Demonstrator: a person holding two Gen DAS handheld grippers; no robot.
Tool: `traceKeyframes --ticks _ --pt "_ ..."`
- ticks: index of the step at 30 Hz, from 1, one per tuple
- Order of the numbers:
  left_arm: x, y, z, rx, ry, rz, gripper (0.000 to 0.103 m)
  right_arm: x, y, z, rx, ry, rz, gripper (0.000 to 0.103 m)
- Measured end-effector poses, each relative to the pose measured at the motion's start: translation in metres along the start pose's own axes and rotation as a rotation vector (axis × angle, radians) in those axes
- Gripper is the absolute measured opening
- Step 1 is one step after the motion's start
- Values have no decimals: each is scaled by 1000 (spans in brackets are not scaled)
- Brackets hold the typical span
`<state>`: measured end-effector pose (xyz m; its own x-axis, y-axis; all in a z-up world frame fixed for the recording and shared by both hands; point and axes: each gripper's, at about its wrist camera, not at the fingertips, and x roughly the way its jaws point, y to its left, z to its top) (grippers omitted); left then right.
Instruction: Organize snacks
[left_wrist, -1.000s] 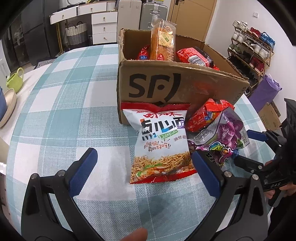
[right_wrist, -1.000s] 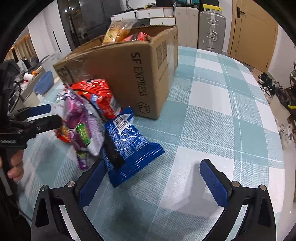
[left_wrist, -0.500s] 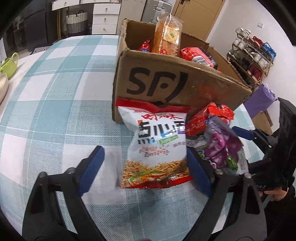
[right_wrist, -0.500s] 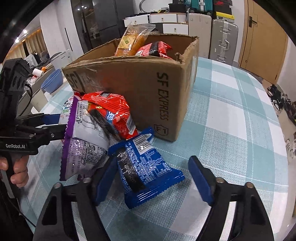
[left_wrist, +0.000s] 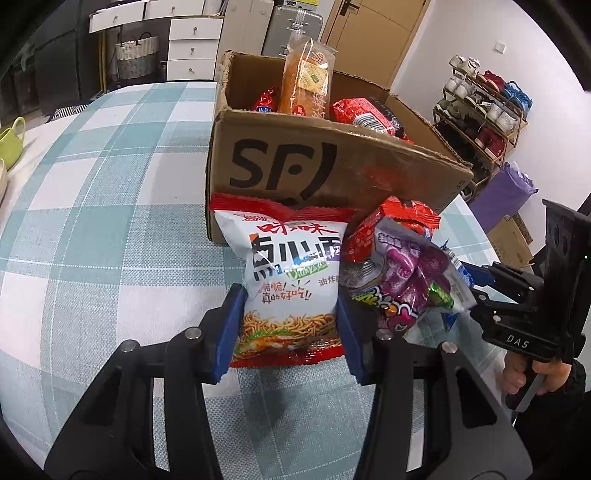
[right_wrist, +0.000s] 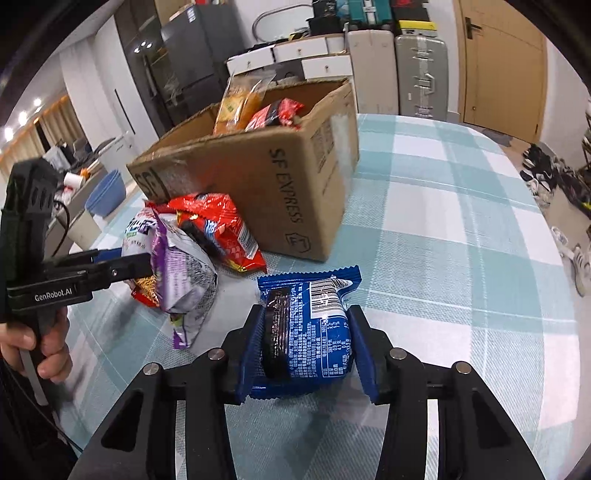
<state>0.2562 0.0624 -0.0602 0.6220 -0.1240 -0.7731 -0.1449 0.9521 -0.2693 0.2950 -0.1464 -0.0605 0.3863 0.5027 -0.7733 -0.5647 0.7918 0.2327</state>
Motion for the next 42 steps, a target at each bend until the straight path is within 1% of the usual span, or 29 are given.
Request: traceKeyframes --ticks 3,8,19,26,33,42 --pt "-7 1 -1 -3 -14 -7 45 -8 -2 0 12 -22 -3 45" --pt "-24 2 -4 -4 -40 -10 45 -26 3 -1 19 -86 -12 45" --pt "-77 -6 -11 10 -134 -32 45 -73 24 1 29 -229 -10 45" --pt "-110 -16 -11 26 -192 -41 45 -98 39 3 33 -290 -26 45" --pt "-132 -25 -10 49 -221 -49 45 -105 45 8 38 -317 -19 45" --pt "-145 -30 -2 59 -245 -47 45 -109 49 12 45 -339 -4 45"
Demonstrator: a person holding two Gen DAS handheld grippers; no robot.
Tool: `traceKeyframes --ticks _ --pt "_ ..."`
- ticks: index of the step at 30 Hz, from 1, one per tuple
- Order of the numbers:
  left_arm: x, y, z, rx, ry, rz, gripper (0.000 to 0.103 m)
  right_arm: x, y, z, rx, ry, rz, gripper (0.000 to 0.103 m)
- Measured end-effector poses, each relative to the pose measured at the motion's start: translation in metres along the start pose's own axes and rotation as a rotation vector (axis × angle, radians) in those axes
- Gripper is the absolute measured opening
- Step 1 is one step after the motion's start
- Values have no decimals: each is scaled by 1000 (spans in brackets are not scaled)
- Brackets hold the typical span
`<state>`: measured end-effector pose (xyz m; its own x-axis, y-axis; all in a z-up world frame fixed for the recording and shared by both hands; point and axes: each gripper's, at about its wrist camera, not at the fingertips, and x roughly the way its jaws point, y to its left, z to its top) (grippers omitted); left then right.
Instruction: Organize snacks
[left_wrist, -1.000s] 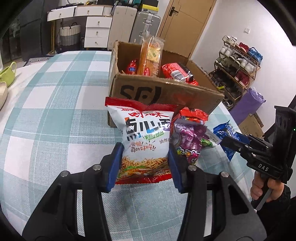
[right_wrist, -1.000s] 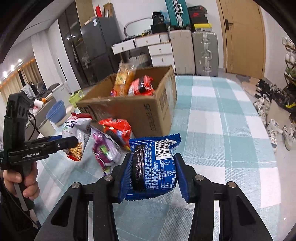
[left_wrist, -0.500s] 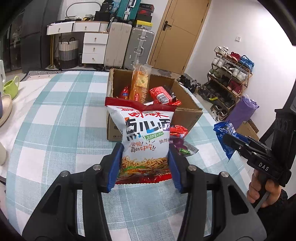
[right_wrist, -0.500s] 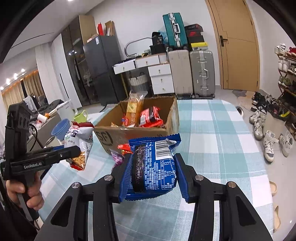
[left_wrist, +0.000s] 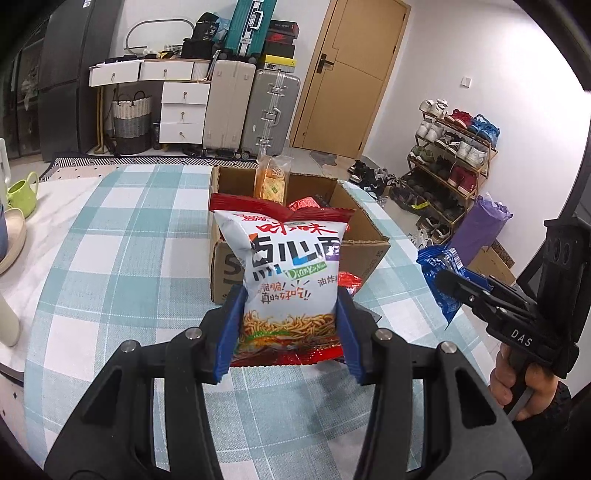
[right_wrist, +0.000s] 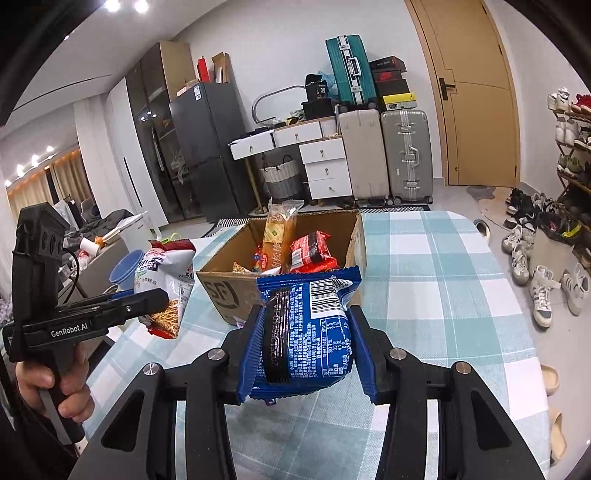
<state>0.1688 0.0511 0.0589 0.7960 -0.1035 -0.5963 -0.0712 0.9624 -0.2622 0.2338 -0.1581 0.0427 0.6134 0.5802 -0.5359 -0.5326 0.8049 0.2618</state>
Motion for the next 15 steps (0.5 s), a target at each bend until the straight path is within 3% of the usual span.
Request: traceKeyframes --ticks 15 --pt "11 -2 22 6 -5 -16 45 -3 -8 7 23 -37 -1 45"
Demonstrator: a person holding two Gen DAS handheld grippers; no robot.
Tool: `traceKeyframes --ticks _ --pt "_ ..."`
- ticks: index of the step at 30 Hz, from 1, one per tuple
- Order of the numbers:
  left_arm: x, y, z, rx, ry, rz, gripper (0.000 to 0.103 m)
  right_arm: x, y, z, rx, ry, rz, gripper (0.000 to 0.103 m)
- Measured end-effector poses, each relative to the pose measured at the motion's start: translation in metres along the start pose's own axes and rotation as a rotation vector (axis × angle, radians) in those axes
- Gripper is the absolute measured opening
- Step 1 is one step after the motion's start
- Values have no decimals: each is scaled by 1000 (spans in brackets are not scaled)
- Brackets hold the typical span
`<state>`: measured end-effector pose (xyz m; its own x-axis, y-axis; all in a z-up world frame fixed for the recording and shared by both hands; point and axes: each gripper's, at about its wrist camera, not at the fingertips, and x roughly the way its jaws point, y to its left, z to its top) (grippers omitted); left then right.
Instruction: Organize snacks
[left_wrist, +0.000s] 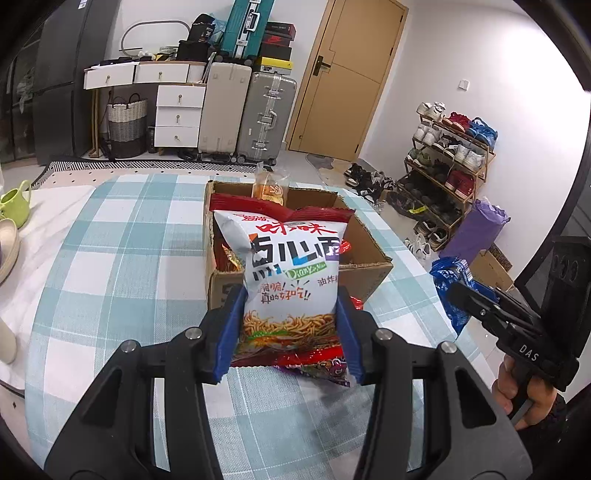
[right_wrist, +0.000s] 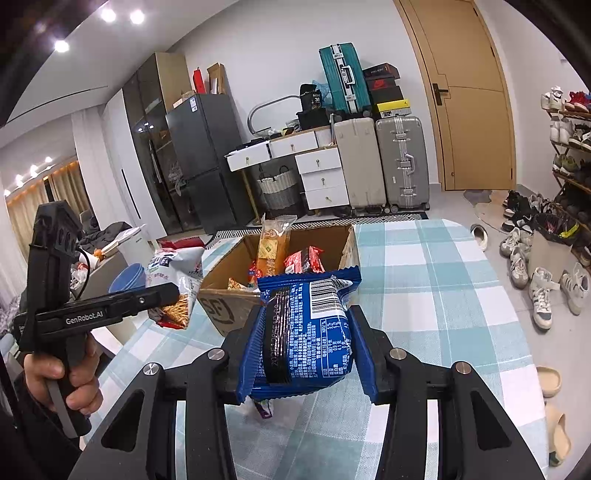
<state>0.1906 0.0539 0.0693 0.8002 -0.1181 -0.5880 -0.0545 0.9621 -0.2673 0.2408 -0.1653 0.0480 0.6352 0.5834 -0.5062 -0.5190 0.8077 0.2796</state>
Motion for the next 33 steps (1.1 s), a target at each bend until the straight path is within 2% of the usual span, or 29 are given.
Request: traceKeyframes --ticks 17,33 --pt "25 10 22 -1 3 32 45 27 7 22 -32 19 56 45" --pt "33 18 49 -1 -31 90 45 43 1 39 -41 1 91 45"
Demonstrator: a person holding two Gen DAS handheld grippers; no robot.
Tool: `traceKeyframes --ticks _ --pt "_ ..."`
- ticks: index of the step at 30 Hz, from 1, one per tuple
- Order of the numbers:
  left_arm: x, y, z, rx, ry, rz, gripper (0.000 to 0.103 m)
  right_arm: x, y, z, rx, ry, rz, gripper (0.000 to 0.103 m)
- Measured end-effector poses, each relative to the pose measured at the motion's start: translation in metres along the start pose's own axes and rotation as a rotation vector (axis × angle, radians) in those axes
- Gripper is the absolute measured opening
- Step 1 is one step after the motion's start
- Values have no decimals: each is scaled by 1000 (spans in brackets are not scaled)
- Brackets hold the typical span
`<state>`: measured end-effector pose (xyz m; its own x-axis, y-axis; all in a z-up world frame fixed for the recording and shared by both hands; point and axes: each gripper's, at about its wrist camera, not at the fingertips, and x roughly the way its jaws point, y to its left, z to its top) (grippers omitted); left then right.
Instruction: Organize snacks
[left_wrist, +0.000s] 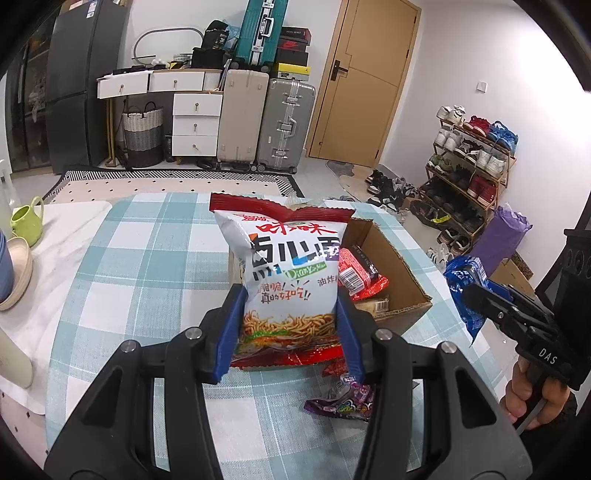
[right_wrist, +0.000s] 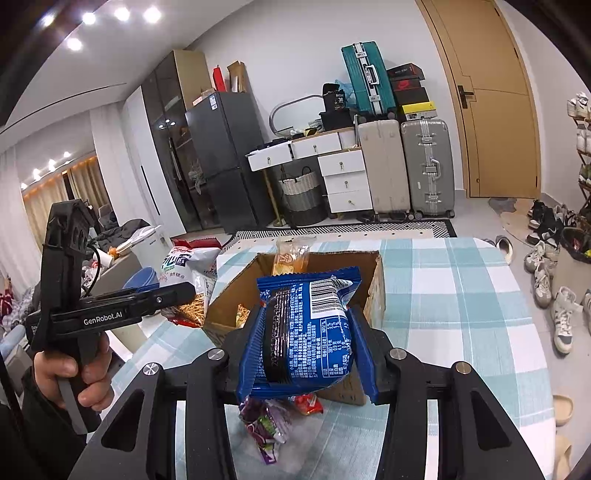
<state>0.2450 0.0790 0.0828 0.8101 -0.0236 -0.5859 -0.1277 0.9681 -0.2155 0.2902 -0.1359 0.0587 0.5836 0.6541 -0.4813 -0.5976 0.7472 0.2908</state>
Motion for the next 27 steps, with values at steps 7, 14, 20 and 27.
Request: traceKeyframes --ticks 7,14,20,27 --pt "9 -4 11 12 -6 -3 45 14 -2 7 -4 3 14 45" --pt "20 -5 22 17 -11 -2 45 27 -2 15 -11 0 27 45" --pt "36 0 36 9 -6 11 45 41 -2 23 -2 8 36 45" --pt "51 3 42 17 4 12 45 58 -3 28 -4 26 27 45"
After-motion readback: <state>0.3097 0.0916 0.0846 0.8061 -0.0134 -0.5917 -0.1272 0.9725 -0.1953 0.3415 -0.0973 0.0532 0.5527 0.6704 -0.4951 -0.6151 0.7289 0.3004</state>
